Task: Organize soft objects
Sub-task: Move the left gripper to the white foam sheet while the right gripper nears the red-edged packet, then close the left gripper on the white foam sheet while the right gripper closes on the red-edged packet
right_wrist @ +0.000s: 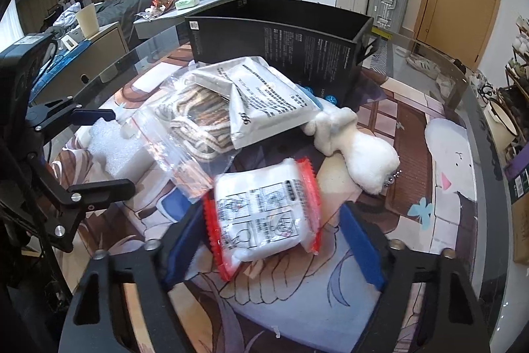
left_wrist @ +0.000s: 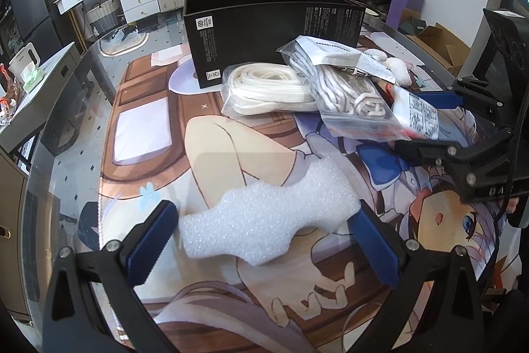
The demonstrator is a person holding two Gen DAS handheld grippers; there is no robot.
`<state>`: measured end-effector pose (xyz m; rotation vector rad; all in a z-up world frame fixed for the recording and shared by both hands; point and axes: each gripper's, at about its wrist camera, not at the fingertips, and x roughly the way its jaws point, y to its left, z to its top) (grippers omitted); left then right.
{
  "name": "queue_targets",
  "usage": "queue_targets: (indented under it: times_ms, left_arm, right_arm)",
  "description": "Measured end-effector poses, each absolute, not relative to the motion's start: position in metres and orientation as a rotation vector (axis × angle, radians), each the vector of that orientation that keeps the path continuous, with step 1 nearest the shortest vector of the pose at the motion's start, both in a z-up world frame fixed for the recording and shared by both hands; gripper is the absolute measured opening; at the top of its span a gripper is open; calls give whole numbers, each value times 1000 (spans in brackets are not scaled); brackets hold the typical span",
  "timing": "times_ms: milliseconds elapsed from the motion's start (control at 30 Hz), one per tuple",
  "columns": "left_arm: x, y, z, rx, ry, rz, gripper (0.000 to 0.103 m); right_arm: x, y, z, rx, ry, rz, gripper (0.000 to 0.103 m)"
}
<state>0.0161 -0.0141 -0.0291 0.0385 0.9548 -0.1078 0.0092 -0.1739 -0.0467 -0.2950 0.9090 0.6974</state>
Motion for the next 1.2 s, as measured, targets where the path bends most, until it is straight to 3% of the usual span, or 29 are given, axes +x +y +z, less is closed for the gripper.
queue_targets:
  times_ms: [267, 533, 767, 1200]
  left_arm:
    - [15, -14, -29, 36, 950, -104, 103]
    - [14, -20, -28, 53, 945, -159, 101]
    - [10, -30, -25, 81, 916, -231, 89]
    - [2, -24, -12, 47, 851, -230, 89]
  right_arm:
    - [4, -180, -42, -283, 898, 703, 57]
    - [2, -184, -43, -276, 897, 703, 57]
    - [-1, -186, -42, -274, 892, 699, 57]
    - [-8, -196, -40, -257, 875, 687, 54]
